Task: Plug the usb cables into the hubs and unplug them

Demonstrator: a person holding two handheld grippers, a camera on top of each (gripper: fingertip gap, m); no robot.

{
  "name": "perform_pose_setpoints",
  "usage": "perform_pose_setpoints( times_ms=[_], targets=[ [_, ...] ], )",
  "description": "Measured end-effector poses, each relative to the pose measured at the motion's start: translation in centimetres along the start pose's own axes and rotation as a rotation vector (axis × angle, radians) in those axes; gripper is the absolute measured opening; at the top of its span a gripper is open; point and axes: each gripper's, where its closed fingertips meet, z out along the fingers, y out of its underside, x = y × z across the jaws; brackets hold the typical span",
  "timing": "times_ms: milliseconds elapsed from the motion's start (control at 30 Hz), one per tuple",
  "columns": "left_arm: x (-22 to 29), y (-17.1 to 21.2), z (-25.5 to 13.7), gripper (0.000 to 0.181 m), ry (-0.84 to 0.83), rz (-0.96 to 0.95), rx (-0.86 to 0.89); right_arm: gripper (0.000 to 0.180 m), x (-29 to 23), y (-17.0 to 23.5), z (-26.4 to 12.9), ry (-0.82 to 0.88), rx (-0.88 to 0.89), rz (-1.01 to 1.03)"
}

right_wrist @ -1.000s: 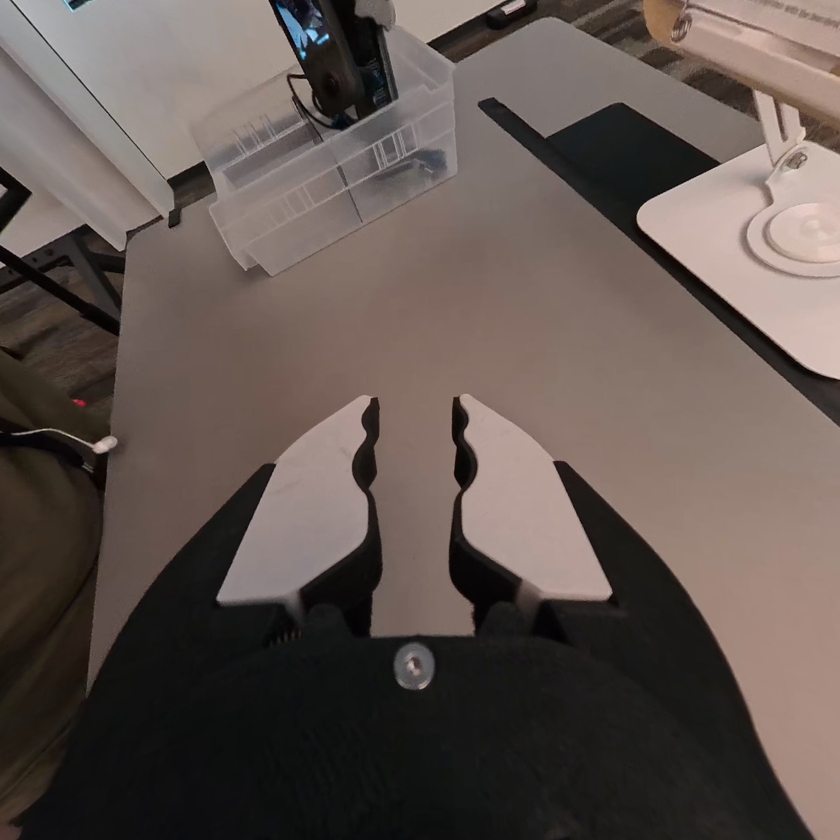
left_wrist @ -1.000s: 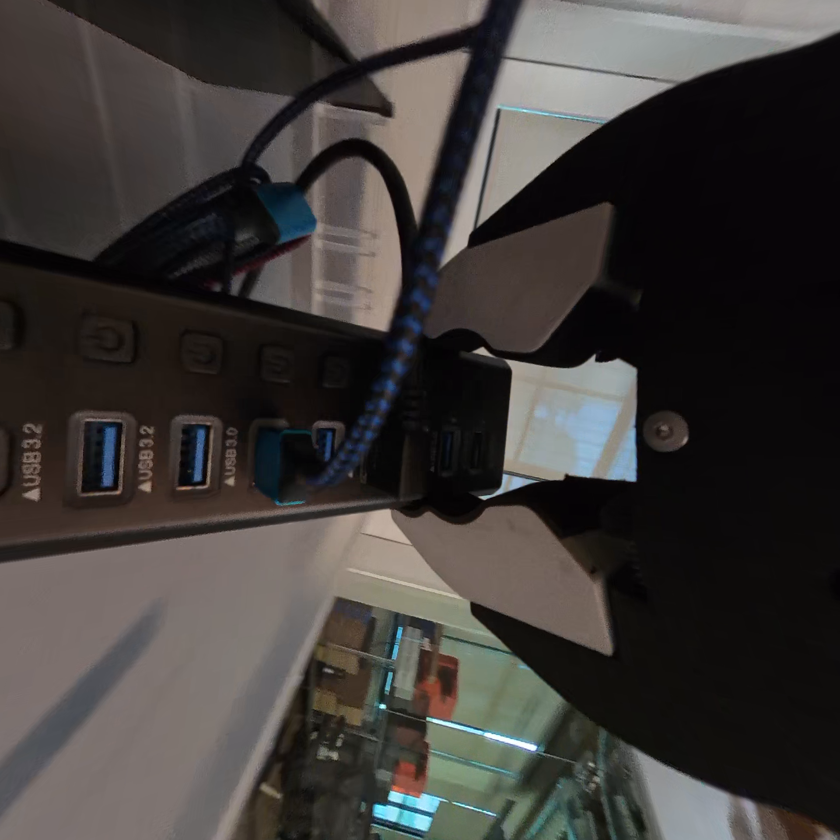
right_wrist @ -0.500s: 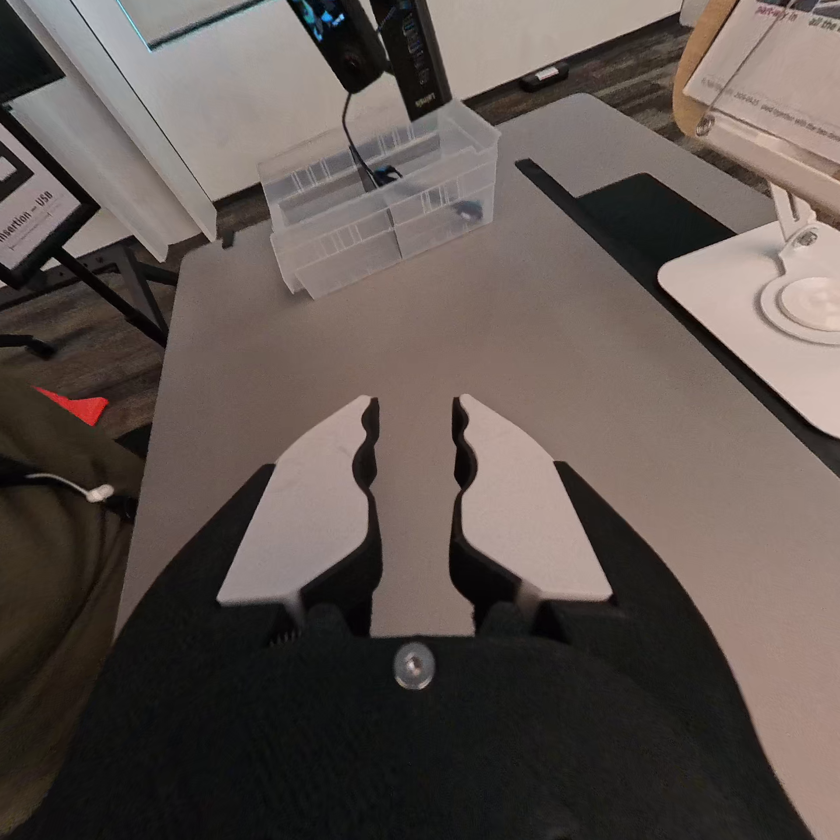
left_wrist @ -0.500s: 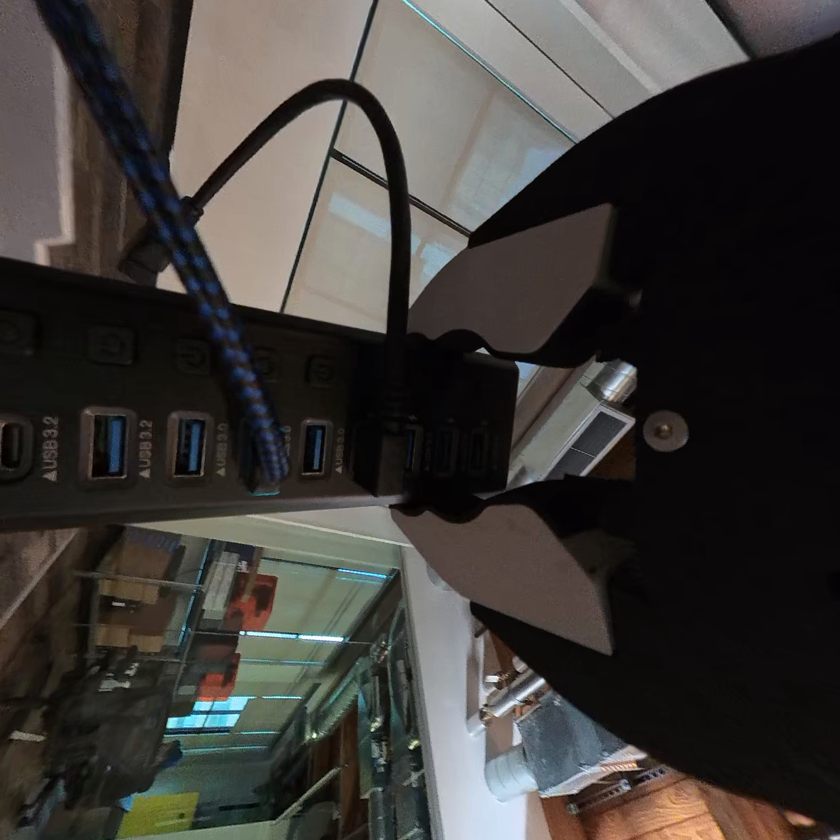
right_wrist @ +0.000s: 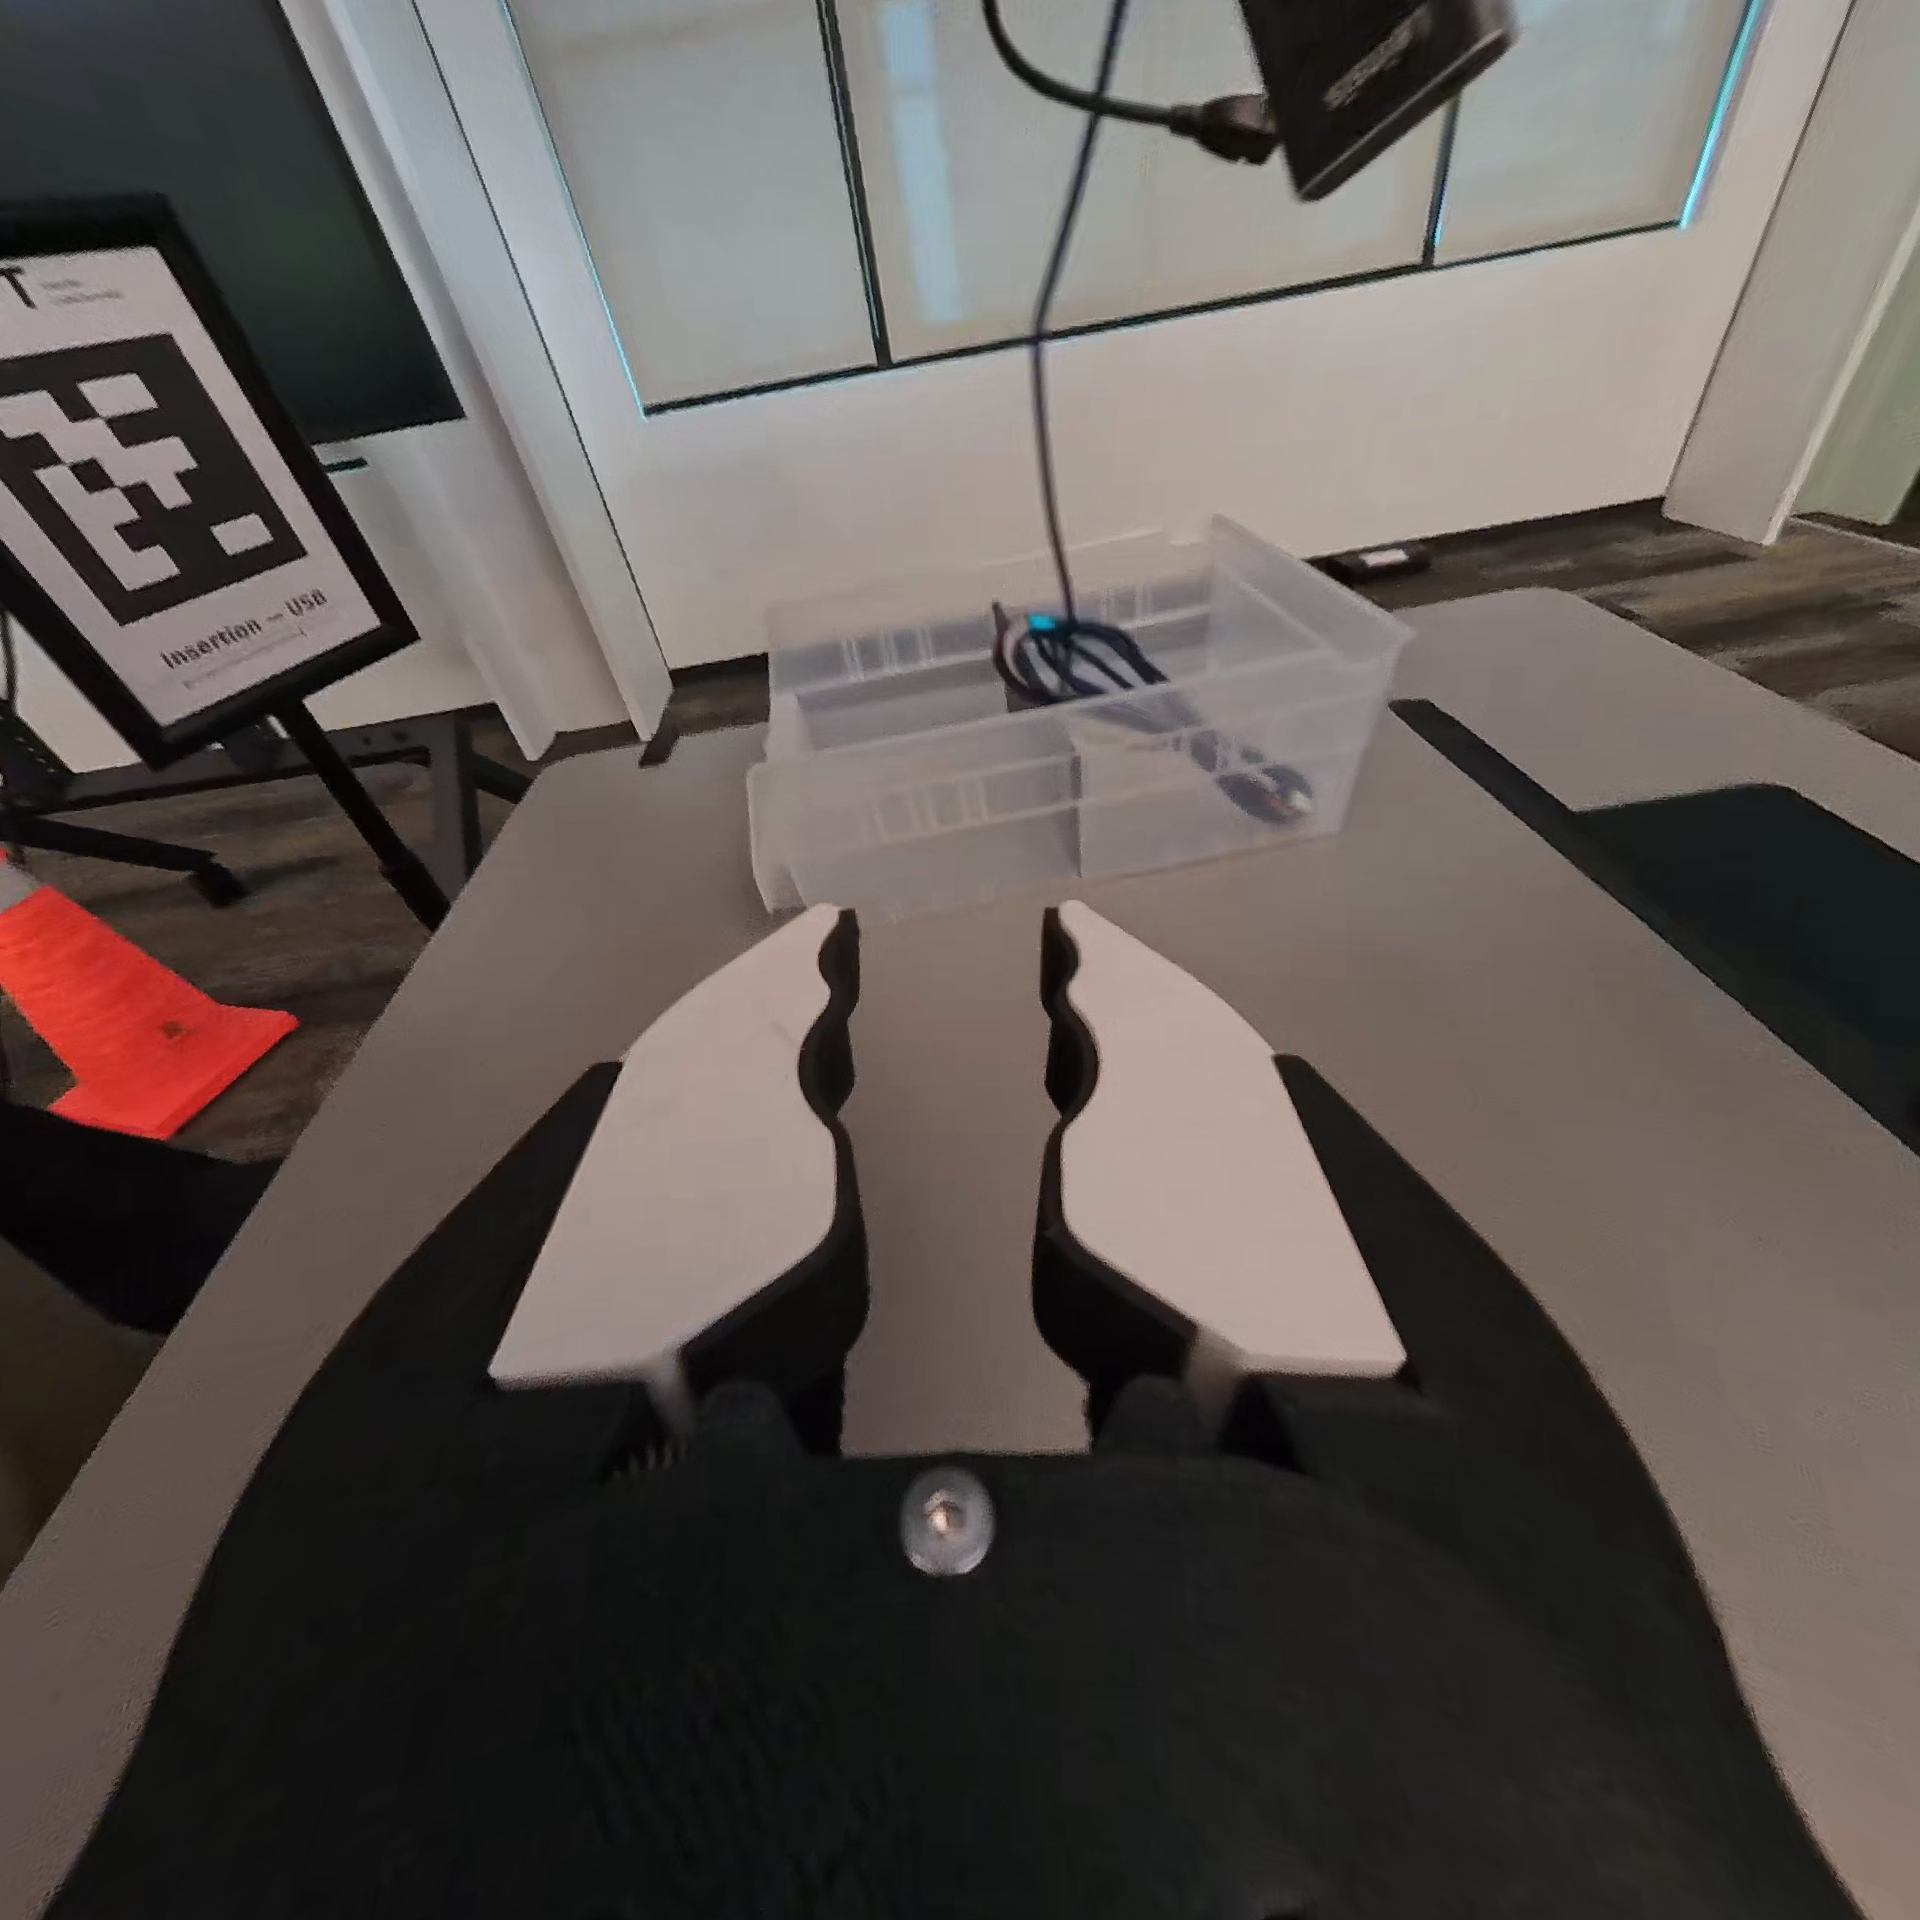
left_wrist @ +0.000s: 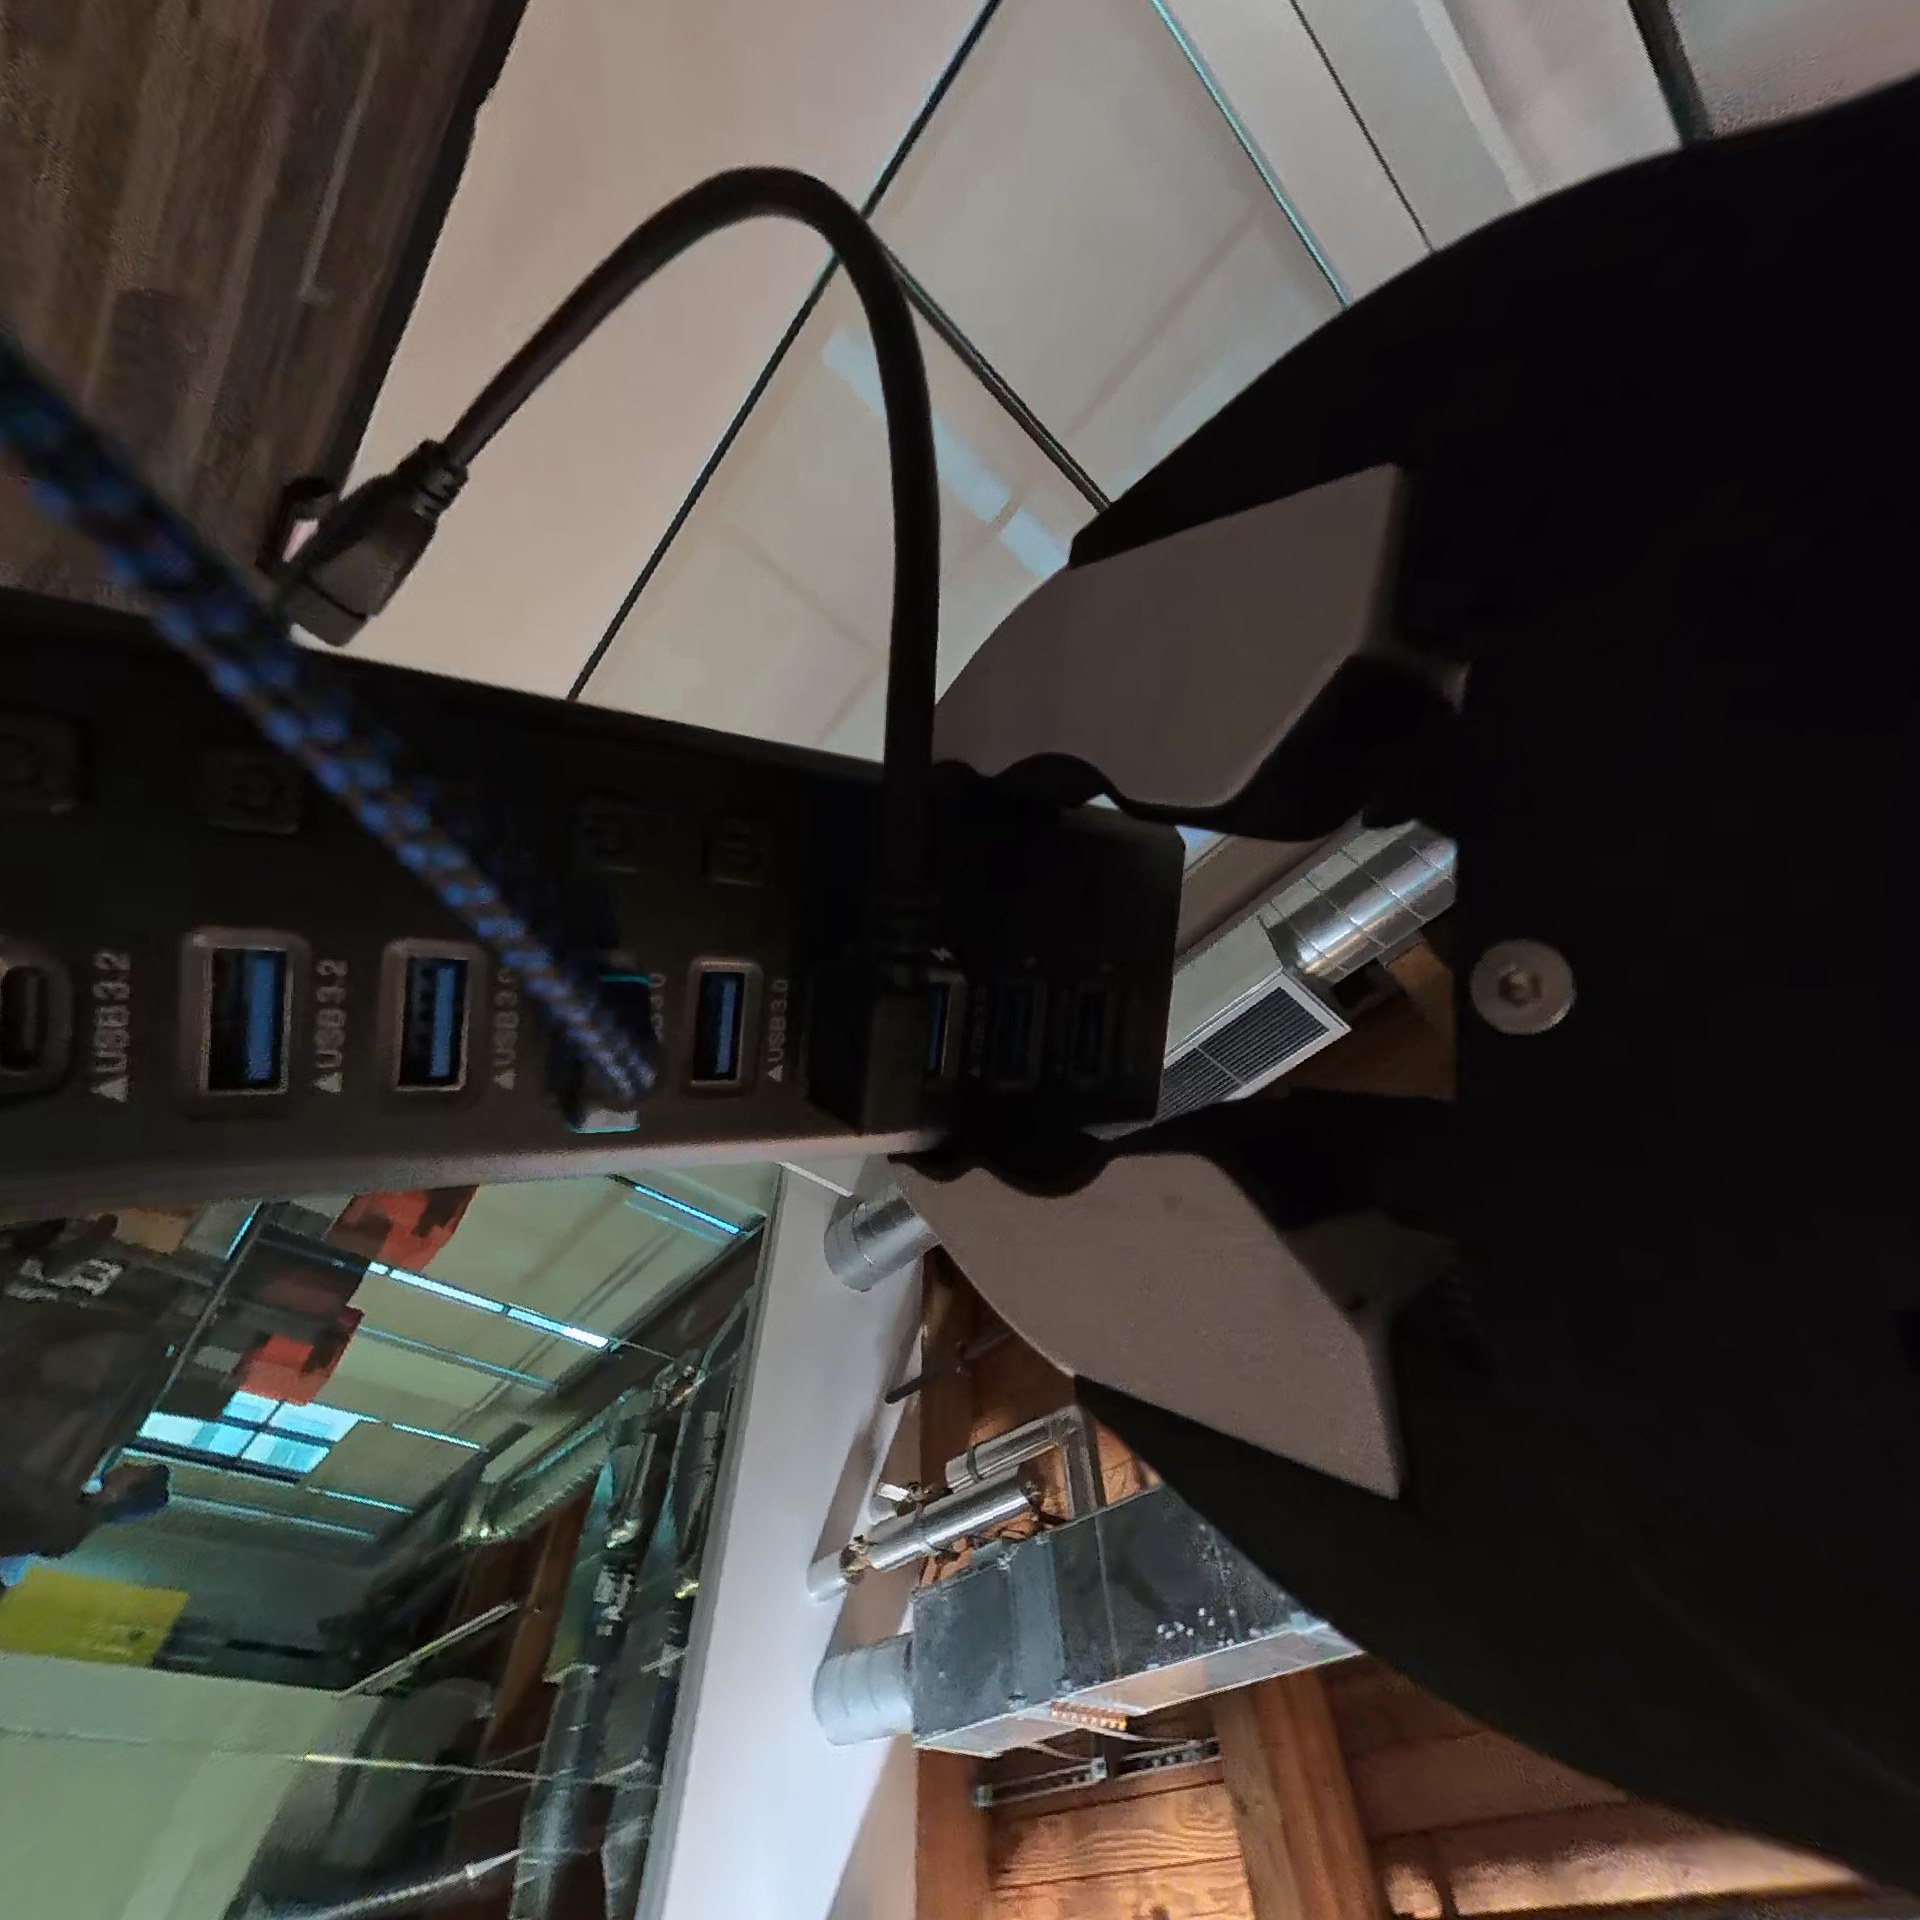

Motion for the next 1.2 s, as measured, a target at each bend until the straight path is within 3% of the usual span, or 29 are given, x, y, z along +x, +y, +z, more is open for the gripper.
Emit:
perform_pose_setpoints(
  times_ms=[233,433,567,600,767,967,1100,1200],
  targets=[
    [-2.2,2.3,-2.4,0.06,-0.058,-0.015,-0.02,0.045,1.9,-5.2,5.8,0.103,0.241,-0.041],
    [-2.8,2.8,-3.6,0.06,-0.054,-0.039,-0.021,0.047,4.2,-8.6,13.8,0.187,0.29,-0.086],
    [-2.5,2.6,-3.6,0.06,-0.048,-0.044,-0.016,0.026,5.7,-7.6,17.5,0.199,0.193,-0.11],
    [-2.4,2.6,-3.5,0.06,-0.045,-0.047,-0.018,0.002,5.5,-7.5,17.8,0.176,0.186,-0.119],
    [-3.3,5.0,-3.5,0.06,-0.072,-0.087,-0.053,0.002,5.8,-10.1,18.2,0.207,0.2,-0.19],
    [-5.9,12.3,-4.6,0.06,-0.128,-0.174,-0.151,0.002,5.1,-17.9,17.2,0.18,0.237,-0.315],
    [-8.1,17.3,-6.6,0.06,-0.171,-0.264,-0.191,0.002,4.1,-23.6,14.4,0.202,0.277,-0.414],
    [-9.6,18.4,-8.6,0.06,-0.204,-0.343,-0.162,0.002,3.2,-26.1,10.5,0.227,0.304,-0.443]
  ],
)
